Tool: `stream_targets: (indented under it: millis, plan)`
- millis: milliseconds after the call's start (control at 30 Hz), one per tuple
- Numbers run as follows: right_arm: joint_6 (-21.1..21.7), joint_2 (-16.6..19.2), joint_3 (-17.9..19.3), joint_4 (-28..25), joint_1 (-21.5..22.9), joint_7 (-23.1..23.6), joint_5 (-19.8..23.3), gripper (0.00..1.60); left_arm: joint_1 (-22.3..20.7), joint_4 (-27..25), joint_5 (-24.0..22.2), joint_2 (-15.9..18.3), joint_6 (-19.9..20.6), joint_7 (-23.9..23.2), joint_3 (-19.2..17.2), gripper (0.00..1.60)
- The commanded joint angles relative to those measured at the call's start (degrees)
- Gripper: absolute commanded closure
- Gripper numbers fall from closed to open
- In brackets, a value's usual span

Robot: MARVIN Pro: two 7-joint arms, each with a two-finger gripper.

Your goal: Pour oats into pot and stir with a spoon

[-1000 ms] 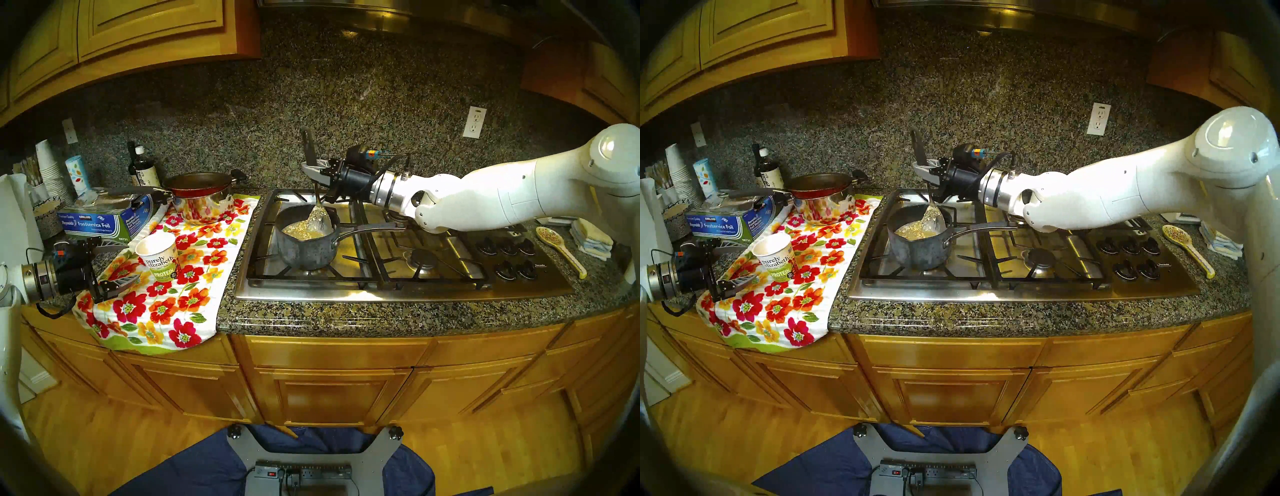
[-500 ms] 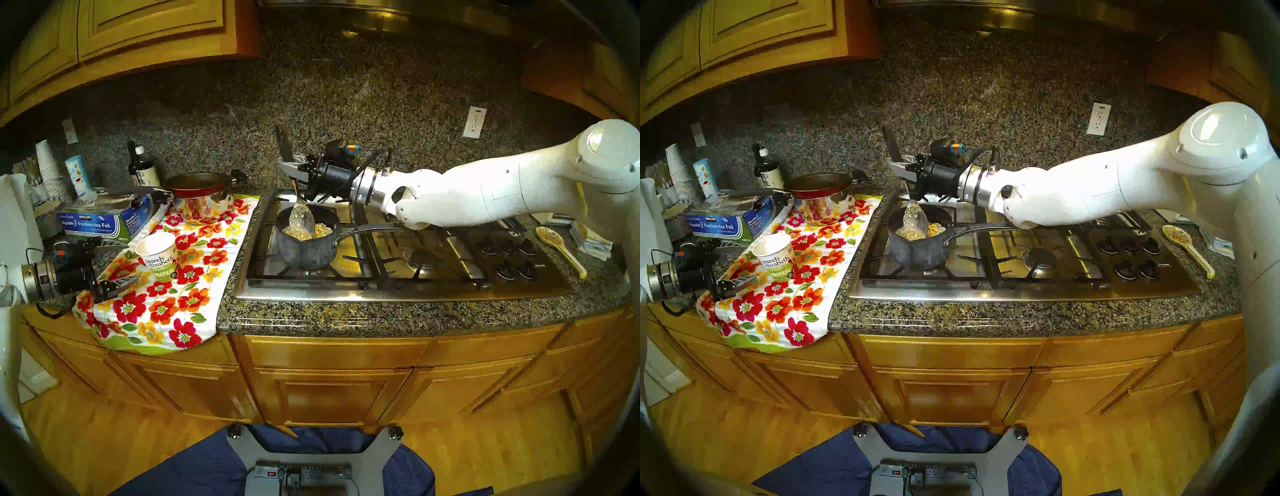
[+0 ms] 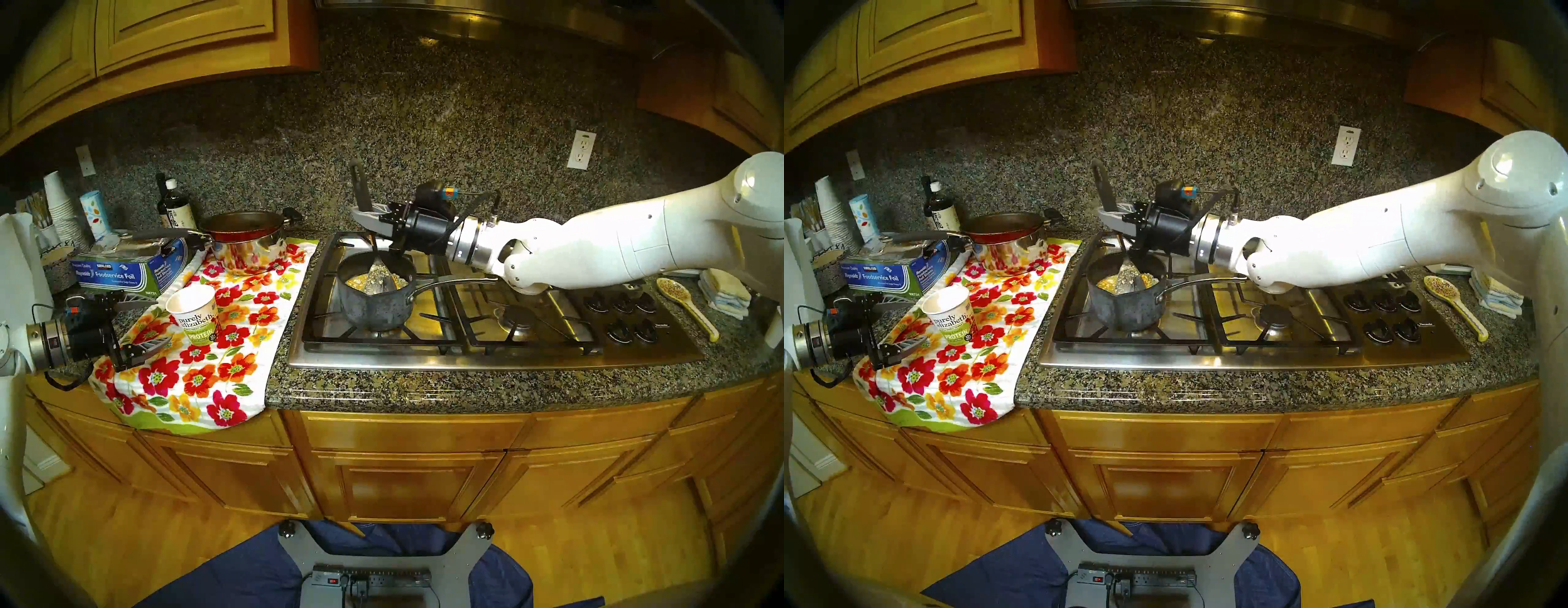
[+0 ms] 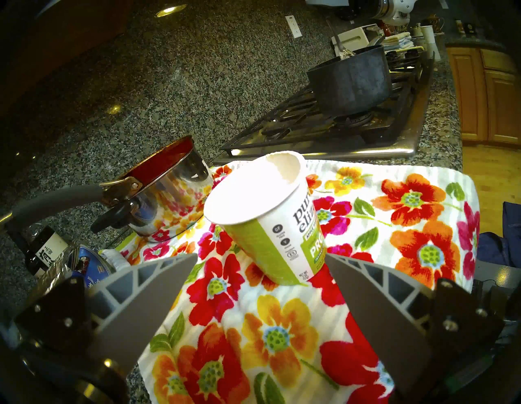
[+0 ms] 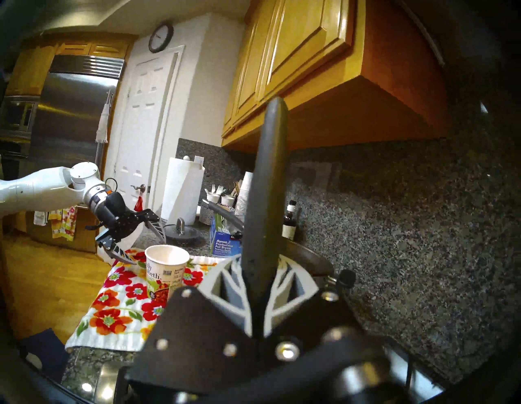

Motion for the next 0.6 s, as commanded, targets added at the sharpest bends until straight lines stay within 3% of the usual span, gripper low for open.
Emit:
stream_targets:
  millis: [0,567]
  plan:
    - [-0.8,2.97,-1.4,1.74,2.76,-1.4,-0.45,1.6,-0.96,-0.81,-0.73,0.8,0.03,0.05,-1.22,0.0]
    - [-0.44,-5.77,1.92,14.82,-4.12,-0.96,1.51,1.6,-0.95,-0.82,-0.75,0.8,0.04,0.04,-1.23,0.0]
